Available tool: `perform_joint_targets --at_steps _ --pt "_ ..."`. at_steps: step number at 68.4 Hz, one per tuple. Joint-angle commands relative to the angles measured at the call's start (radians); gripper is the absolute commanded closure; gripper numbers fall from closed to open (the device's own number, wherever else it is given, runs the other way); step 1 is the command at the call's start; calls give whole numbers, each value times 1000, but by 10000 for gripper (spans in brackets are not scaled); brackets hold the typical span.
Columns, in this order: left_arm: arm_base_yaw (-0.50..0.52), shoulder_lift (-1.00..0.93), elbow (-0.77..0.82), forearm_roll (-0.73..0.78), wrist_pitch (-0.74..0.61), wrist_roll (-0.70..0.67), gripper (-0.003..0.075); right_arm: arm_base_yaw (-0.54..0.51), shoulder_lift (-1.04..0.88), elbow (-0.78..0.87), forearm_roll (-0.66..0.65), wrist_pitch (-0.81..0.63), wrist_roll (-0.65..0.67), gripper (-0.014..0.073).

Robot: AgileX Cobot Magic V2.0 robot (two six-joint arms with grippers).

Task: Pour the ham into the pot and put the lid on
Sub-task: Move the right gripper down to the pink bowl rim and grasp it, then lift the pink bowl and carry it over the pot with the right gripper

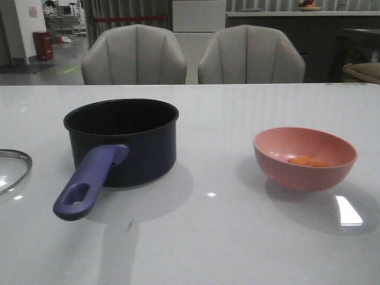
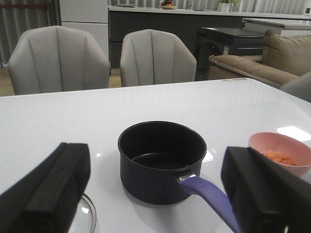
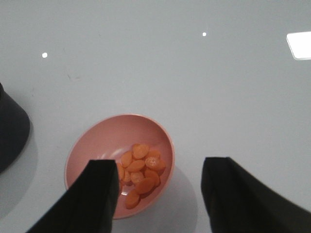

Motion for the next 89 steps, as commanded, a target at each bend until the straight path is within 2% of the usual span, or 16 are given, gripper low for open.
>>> perform_joint_targets --at_steps 1,8,27,50,55,64,70,81,89 --pt "-8 10 -26 -12 -83 -3 139 -3 106 -137 7 50 -29 105" --pt "-8 10 -26 -12 -83 -3 139 -3 273 -270 5 162 -29 105" --pt "-8 10 -26 -12 -83 -3 139 -6 599 -507 -19 288 -29 105" --pt "-8 10 -26 -12 -83 -3 139 -23 763 -565 -21 324 -29 111" --pt "-8 10 -26 -12 -83 -3 139 -23 779 -565 -21 324 -29 171" --pt "-8 10 -26 -12 -83 -3 139 -23 795 -566 -6 324 -29 373" --pt "-8 10 -26 -12 -83 -3 139 -23 795 -567 -2 324 -29 463" --pt "-8 10 -26 -12 -83 -3 139 -23 787 -569 -2 280 -30 454" --pt "-8 10 -26 -12 -83 -3 139 -23 752 -594 26 308 -39 454"
